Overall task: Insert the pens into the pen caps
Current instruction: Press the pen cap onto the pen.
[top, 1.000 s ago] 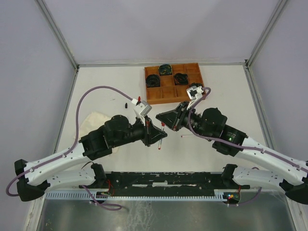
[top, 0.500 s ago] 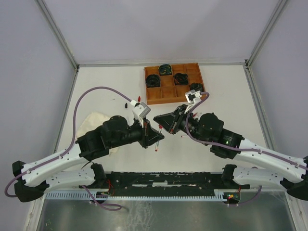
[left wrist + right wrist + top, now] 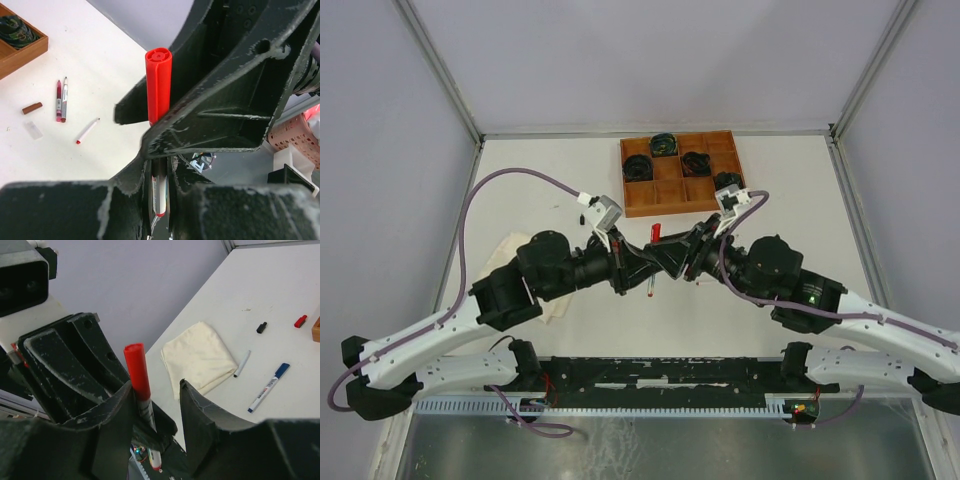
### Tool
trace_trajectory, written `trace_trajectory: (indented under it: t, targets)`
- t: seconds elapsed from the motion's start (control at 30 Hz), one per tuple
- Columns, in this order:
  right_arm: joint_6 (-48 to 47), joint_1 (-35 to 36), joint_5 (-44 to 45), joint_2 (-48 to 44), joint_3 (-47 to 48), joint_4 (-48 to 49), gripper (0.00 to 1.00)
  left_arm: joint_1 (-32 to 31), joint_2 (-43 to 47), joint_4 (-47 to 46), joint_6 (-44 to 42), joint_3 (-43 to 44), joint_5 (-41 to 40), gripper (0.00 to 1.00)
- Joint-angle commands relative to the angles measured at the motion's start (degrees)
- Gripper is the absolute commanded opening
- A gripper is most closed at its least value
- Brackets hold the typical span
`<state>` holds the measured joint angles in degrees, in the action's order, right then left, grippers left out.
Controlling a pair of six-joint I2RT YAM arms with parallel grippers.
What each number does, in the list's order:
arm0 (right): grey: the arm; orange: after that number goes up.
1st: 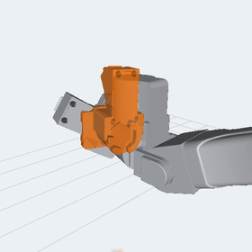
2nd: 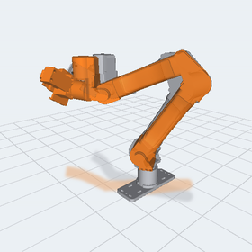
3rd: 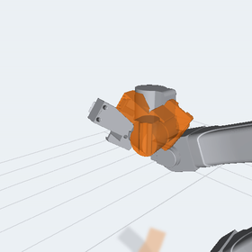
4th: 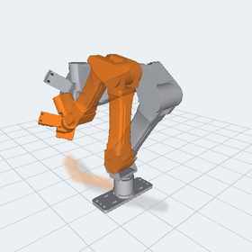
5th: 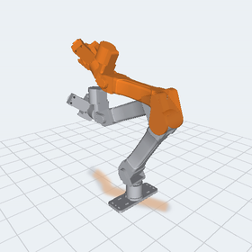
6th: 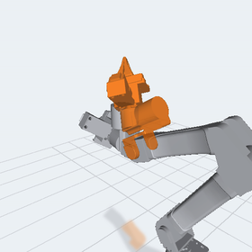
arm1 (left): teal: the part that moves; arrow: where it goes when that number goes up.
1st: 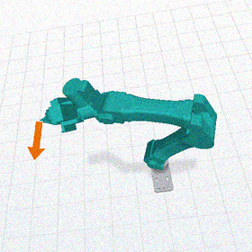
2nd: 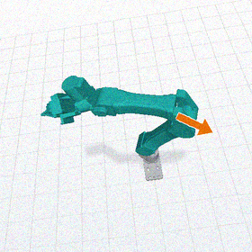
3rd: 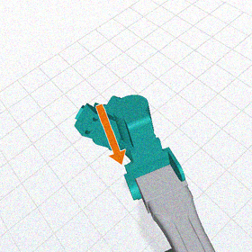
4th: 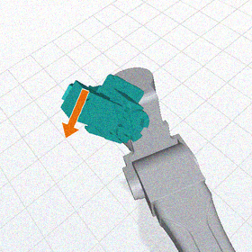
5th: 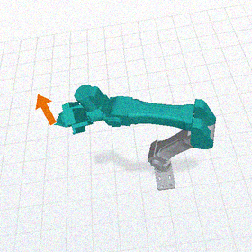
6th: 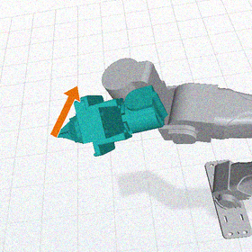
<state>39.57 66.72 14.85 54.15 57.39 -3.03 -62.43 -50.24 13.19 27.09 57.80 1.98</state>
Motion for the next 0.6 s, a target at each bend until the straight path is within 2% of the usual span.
trace_trajectory:
  t: [0.0, 0.27, 0.57]
  targets:
    - [-2.65, 0.54, 2.73, -5.13, -2.39, -2.88, 0.49, 0.30, 1.44, -4.01, -1.78, 0.42, -3.03, 0.03]
    - [0.93, 0.54, 8.70, -12.86, -9.74, -13.07, 0.50, 0.23, -0.26, 6.11, 0.58, 0.46, -9.14, 0.03]
    - [7.67, 0.56, 17.23, -14.23, -14.38, -24.36, 0.50, 0.37, -4.79, 9.26, 3.21, -2.13, -12.78, 0.03]
